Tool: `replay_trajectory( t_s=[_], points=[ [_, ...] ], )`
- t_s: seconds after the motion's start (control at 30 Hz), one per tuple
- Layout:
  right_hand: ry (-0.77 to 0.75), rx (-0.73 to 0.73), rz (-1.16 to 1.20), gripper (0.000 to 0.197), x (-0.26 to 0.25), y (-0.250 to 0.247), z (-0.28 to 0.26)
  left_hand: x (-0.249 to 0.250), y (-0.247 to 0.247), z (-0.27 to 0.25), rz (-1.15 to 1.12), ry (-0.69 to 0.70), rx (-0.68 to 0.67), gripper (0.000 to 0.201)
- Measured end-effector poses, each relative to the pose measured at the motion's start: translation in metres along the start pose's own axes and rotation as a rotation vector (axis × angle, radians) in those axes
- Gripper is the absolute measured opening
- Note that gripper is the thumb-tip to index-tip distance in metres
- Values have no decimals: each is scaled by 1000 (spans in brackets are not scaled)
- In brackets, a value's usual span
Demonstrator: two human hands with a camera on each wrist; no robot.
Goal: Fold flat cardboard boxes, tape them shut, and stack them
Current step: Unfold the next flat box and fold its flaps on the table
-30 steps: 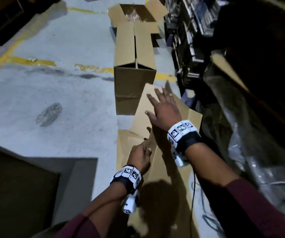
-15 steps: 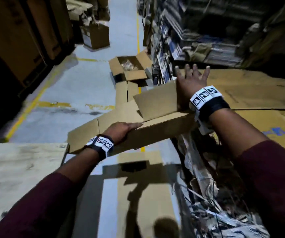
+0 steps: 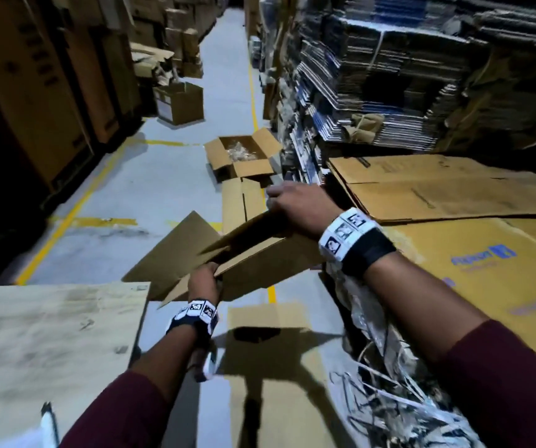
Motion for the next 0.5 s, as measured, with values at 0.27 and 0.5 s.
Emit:
replay_trajectory(
  t_s=[0.27,0.5],
  points=[
    [51,429,287,18,0,-92,52,36,-77,45,-92,74,102,64],
    [594,775,591,27,113,-130,20,121,-173,83,189,520,272,90]
  ],
)
Point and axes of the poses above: each hand's wrist, its own z-axis towards the middle knuckle, its own y-axis out of the palm, x = y × z, the point moved 10 cm from there along z, towards the middle knuckle, and after that the axes turned 4 degrees about x, right-handed, at the moved point
